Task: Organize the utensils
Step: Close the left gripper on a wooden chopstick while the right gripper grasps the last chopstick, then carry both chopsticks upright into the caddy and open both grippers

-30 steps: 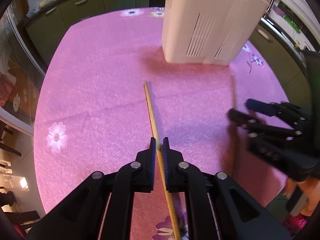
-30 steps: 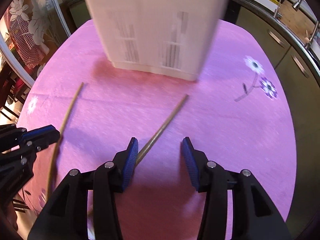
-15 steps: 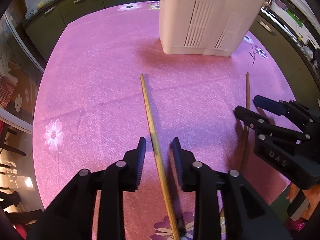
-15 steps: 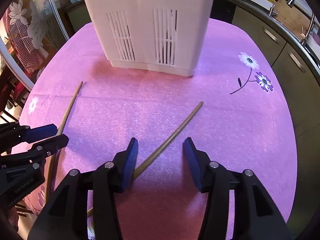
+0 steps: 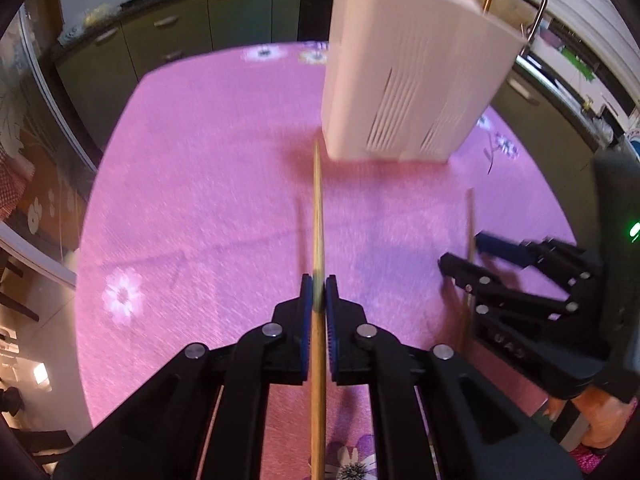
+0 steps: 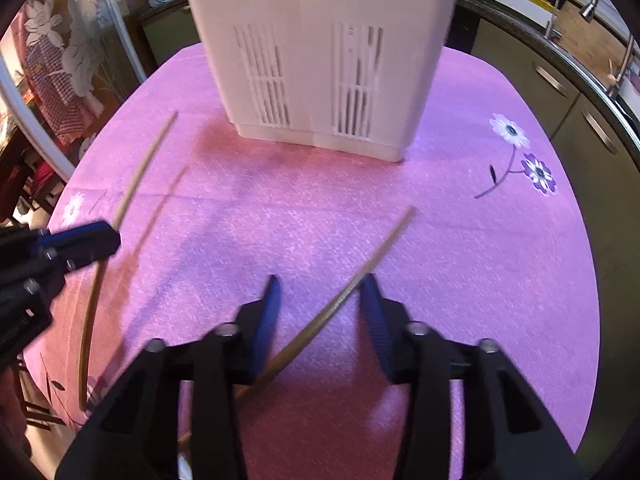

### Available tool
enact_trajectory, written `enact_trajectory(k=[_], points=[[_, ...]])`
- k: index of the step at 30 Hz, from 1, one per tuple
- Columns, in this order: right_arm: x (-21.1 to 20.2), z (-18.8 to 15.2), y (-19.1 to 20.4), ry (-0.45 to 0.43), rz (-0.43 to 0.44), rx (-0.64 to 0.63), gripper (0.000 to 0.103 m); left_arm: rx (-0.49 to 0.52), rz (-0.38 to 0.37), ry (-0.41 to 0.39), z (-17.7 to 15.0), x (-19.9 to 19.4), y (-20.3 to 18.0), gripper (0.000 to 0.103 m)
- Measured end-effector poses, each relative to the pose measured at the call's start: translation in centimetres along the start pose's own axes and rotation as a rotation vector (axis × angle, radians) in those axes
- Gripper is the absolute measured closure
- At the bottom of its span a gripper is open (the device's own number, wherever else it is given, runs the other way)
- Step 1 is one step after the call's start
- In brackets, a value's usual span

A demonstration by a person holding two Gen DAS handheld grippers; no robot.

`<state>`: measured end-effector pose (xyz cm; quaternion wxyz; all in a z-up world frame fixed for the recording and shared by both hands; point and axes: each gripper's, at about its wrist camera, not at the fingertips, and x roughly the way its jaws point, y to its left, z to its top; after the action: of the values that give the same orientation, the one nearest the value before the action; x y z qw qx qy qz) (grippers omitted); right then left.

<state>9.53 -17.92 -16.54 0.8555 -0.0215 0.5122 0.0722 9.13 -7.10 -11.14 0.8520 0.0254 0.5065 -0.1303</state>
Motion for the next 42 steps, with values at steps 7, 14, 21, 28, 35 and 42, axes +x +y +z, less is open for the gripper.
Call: enact_trajectory(k=[7,14,21,28,35,42], points=[[0.1,0.7,0.5,0.004,0.076,-0.041,0.09,-0.013,-0.013,-0.066,1.0,-2.2,0.4,0.096],[-2.2,0.7,-0.5,-0.086,0.137,0.007,0.098,-0.004,-0.035,-0.104,1.5,-4.0,0.5,0.096],[-4.1,1.0,-2.2,-0.131,0.172,0.036,0.102,0.014,-0.064,-0.152,2.1,-5.9,-0.7,0.096],[-6.6,1.2,-3.5,-0.189,0.182,0.052,0.102,0.053,-0.101,-0.21,3.0,-8.4,-2.5,0.096],[-2.6,2.1,-2.7,-0.043,0.14,0.004,0.097,0.078,-0.114,-0.256,4.3,-10.2,-3.7,0.096],[0.5,2.2,-0.8,0.073,0.124,-0.045,0.081,0.102,-0.118,-0.29,4.7,-11.8,-4.3,0.096]])
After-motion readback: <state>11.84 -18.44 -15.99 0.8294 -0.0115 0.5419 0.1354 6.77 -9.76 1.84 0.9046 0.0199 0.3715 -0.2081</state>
